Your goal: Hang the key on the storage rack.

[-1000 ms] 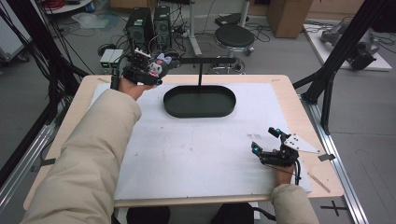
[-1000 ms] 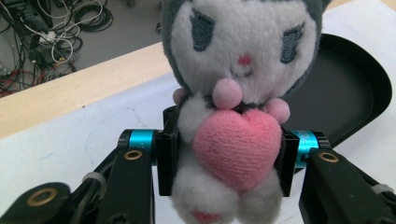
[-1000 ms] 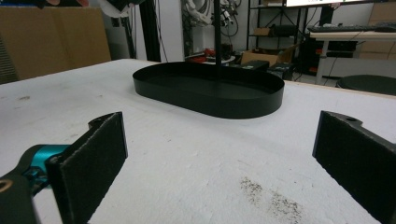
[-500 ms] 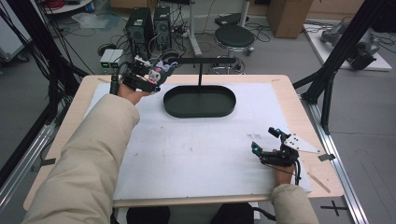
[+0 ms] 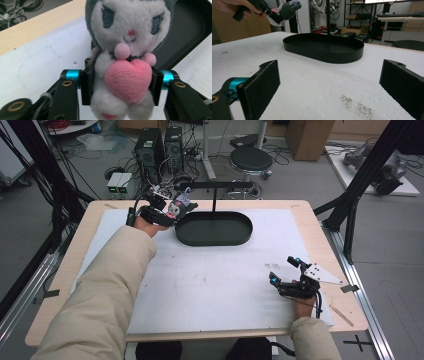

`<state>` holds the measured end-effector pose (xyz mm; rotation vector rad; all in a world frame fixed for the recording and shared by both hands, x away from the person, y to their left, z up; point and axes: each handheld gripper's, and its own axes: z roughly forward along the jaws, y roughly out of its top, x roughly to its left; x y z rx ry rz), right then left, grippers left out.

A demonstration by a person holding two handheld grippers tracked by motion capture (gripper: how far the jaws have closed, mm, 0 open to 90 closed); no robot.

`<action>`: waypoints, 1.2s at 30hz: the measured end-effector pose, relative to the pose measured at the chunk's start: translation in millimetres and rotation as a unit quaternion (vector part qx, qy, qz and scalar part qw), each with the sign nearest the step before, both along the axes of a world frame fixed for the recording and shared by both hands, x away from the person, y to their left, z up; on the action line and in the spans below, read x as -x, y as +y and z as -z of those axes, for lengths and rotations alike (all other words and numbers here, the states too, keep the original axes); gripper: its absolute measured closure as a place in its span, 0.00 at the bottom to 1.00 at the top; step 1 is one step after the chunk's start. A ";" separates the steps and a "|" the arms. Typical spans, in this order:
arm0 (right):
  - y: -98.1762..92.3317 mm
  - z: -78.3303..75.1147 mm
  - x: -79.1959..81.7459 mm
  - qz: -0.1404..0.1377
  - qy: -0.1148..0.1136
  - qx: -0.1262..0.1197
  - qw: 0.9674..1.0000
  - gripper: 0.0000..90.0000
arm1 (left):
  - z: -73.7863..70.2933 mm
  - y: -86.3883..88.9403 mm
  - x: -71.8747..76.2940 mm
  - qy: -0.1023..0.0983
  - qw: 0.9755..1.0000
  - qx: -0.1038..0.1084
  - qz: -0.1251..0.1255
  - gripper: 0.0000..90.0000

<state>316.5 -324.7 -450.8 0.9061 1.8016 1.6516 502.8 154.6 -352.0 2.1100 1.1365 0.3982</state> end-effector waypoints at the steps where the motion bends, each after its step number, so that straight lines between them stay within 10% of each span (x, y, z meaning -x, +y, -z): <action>1: 0.0 0.0 0.0 0.000 0.000 0.000 1.000 0.02 | 0.0 0.0 0.0 0.000 1.000 0.000 0.000 0.55; 17: 1.0 -0.1 0.1 0.001 0.002 0.005 1.000 0.02 | 0.7 18.6 20.9 -0.048 0.993 0.090 0.057 0.02; 28: 2.8 -0.6 -1.2 0.002 0.007 0.012 1.000 0.02 | 2.6 91.7 103.2 -0.158 0.971 0.151 0.101 0.02; 36: 4.0 -0.7 -0.6 0.001 0.004 0.019 1.000 0.02 | 26.4 131.9 158.1 -0.217 0.956 0.176 0.086 0.02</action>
